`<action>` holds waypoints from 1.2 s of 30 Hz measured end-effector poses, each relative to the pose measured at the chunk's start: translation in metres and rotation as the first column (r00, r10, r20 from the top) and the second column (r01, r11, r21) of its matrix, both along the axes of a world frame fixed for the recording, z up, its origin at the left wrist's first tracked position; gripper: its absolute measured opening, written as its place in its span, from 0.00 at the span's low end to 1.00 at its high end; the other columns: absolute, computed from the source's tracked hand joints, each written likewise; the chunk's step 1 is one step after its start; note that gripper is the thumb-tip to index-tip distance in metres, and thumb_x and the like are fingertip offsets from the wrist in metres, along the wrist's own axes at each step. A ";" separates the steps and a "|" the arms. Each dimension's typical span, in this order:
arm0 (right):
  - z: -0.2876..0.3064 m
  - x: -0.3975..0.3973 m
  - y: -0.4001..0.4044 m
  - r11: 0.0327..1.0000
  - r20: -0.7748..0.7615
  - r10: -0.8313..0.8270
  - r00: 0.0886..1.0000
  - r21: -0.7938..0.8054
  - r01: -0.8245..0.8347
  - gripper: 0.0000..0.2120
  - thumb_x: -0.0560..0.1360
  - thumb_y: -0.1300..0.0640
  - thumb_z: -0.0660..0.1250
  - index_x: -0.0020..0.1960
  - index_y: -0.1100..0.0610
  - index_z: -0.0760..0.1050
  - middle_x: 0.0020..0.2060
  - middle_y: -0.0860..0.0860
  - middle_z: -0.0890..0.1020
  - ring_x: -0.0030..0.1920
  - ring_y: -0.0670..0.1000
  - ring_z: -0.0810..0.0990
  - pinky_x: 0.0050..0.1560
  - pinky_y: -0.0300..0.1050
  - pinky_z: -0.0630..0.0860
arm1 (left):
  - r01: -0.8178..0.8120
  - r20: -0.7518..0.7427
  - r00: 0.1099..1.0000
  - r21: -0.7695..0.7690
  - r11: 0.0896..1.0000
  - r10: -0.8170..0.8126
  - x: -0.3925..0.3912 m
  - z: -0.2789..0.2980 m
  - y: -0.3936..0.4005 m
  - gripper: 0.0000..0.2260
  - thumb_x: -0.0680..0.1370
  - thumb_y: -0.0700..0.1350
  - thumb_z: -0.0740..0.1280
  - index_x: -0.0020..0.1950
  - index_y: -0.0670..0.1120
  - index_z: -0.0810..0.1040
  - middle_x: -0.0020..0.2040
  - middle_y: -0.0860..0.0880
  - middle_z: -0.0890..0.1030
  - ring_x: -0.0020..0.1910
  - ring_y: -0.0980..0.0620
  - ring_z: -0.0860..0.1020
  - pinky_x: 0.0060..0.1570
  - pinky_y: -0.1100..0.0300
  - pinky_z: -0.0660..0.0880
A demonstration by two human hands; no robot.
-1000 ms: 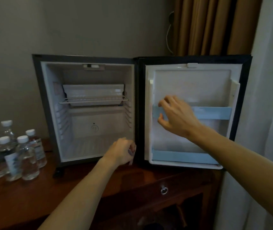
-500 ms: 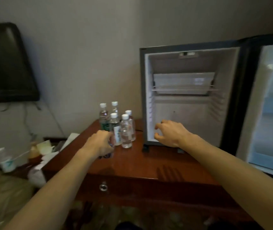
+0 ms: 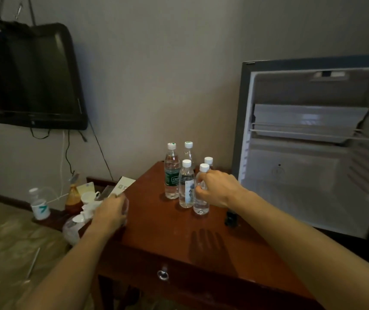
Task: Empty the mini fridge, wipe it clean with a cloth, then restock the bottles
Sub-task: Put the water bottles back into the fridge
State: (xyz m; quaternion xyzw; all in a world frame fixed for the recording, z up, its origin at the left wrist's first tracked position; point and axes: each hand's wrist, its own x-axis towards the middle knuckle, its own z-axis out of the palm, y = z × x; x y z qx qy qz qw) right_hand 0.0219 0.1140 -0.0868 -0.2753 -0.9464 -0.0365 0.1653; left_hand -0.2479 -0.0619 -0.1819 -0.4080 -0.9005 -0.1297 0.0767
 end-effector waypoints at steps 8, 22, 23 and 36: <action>0.002 0.007 0.015 0.997 0.047 -0.067 0.997 -0.043 0.069 0.17 0.78 0.42 0.57 0.53 0.53 0.75 0.45 0.50 0.78 0.42 0.51 0.79 0.48 0.56 0.80 | 0.008 0.006 1.000 -0.204 0.979 -0.007 0.010 0.010 0.013 0.12 0.78 0.51 0.65 0.59 0.49 0.73 0.61 0.43 0.74 0.60 0.42 0.74 0.58 0.48 0.76; 0.004 0.003 0.023 0.951 0.081 -0.223 0.972 -0.202 0.235 0.26 0.76 0.38 0.63 0.64 0.55 0.70 0.57 0.55 0.77 0.53 0.56 0.79 0.56 0.55 0.78 | 0.191 -0.041 0.980 -0.053 0.980 -0.194 0.093 0.103 0.054 0.22 0.79 0.58 0.65 0.70 0.50 0.72 0.65 0.45 0.74 0.64 0.44 0.73 0.62 0.45 0.74; 0.002 0.000 0.025 0.945 0.080 -0.246 0.966 -0.202 0.257 0.29 0.76 0.38 0.64 0.68 0.57 0.68 0.61 0.57 0.76 0.56 0.57 0.78 0.57 0.55 0.77 | 0.189 -0.048 0.980 -0.057 0.980 -0.192 0.093 0.103 0.057 0.22 0.79 0.59 0.65 0.69 0.50 0.72 0.65 0.45 0.74 0.63 0.44 0.74 0.62 0.45 0.74; -0.058 -0.066 0.066 0.850 -0.176 -0.406 0.897 -0.433 0.300 0.45 0.70 0.37 0.73 0.75 0.55 0.54 0.68 0.56 0.71 0.64 0.59 0.76 0.60 0.56 0.76 | 0.201 0.042 0.977 0.134 0.970 -0.208 0.067 0.058 0.144 0.29 0.75 0.60 0.71 0.69 0.48 0.67 0.65 0.47 0.71 0.64 0.45 0.71 0.60 0.46 0.75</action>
